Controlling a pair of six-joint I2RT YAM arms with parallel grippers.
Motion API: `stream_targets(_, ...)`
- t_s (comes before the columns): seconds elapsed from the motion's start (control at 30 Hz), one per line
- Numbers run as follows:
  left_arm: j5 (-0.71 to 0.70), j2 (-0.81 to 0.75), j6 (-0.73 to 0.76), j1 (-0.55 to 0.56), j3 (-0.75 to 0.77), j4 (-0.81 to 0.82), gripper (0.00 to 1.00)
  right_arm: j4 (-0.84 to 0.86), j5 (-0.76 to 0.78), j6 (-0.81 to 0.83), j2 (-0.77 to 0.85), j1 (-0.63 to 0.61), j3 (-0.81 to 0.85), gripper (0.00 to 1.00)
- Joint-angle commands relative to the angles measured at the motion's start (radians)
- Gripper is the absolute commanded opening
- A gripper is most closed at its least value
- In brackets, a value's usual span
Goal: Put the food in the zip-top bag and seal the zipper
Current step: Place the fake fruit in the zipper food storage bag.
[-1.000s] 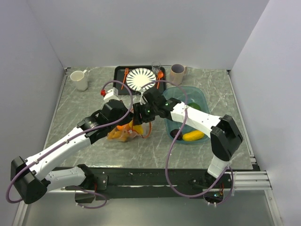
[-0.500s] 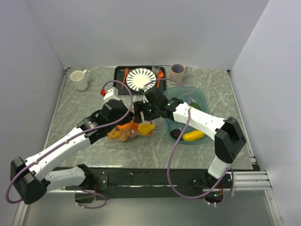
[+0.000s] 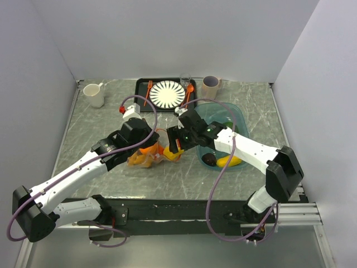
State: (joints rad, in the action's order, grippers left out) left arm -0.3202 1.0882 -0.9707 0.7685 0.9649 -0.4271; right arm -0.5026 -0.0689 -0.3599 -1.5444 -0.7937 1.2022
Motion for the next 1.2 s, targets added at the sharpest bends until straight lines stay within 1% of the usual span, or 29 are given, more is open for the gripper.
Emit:
stream_targets(0.0,-0.006,-0.027,0.003,0.0,0.02,0.047,0.01,0.007,-0.051,0.061,-0.045,0.01,0.011,0.85)
stream_targets(0.17,-0.01,-0.027,0.001,0.002,0.021,0.041,0.01,0.006,-0.081,0.072,-0.092,0.013,0.03,0.84)
stream_targets(0.27,-0.005,-0.024,0.001,0.002,0.02,0.044,0.01,-0.005,-0.104,0.079,-0.115,0.016,0.043,0.79)
stream_targets(0.3,-0.003,-0.024,0.0,0.002,0.02,0.045,0.01,-0.01,-0.106,0.075,-0.118,0.016,0.046,0.76)
stream_targets(0.33,-0.003,-0.024,0.001,0.002,0.02,0.044,0.01,-0.011,-0.111,0.078,-0.114,0.016,0.042,0.68)
stream_targets(0.4,-0.008,-0.022,0.0,0.002,0.021,0.041,0.01,0.002,-0.117,0.073,-0.099,0.014,0.03,0.59)
stream_targets(0.43,-0.01,-0.022,0.0,0.002,0.021,0.04,0.01,0.009,-0.118,0.069,-0.079,0.016,0.017,0.51)
stream_targets(0.47,-0.011,-0.024,0.0,0.0,0.018,0.04,0.01,0.01,-0.114,0.064,-0.068,0.016,0.011,0.47)
stream_targets(0.63,-0.01,-0.021,-0.002,0.002,0.018,0.042,0.01,-0.036,-0.068,0.044,-0.005,0.014,0.002,0.35)
stream_targets(0.67,-0.01,-0.021,-0.003,0.002,0.017,0.045,0.01,-0.034,-0.072,0.044,0.004,0.014,0.0,0.28)
stream_targets(0.73,-0.002,-0.017,-0.003,0.002,0.015,0.051,0.01,-0.019,-0.086,0.035,0.041,0.013,-0.01,0.21)
stream_targets(0.83,0.003,-0.01,-0.003,0.002,0.017,0.056,0.01,0.021,-0.106,0.016,0.078,0.014,-0.016,0.17)
stream_targets(0.87,0.004,-0.008,-0.003,0.002,0.018,0.056,0.01,0.03,-0.115,0.01,0.081,0.014,-0.013,0.14)
stream_targets(0.9,0.006,-0.005,-0.003,0.002,0.02,0.056,0.01,0.039,-0.115,-0.002,0.084,0.014,-0.009,0.14)
stream_targets(1.03,0.004,-0.011,-0.005,0.002,0.018,0.056,0.01,0.096,-0.135,-0.034,0.04,0.014,0.019,0.11)
stream_targets(1.1,0.004,-0.017,-0.01,0.002,0.015,0.059,0.01,0.143,-0.172,-0.068,0.008,0.013,0.01,0.1)
stream_targets(1.17,0.009,-0.019,-0.005,0.002,0.012,0.063,0.01,0.254,-0.195,-0.102,-0.009,0.014,-0.012,0.1)
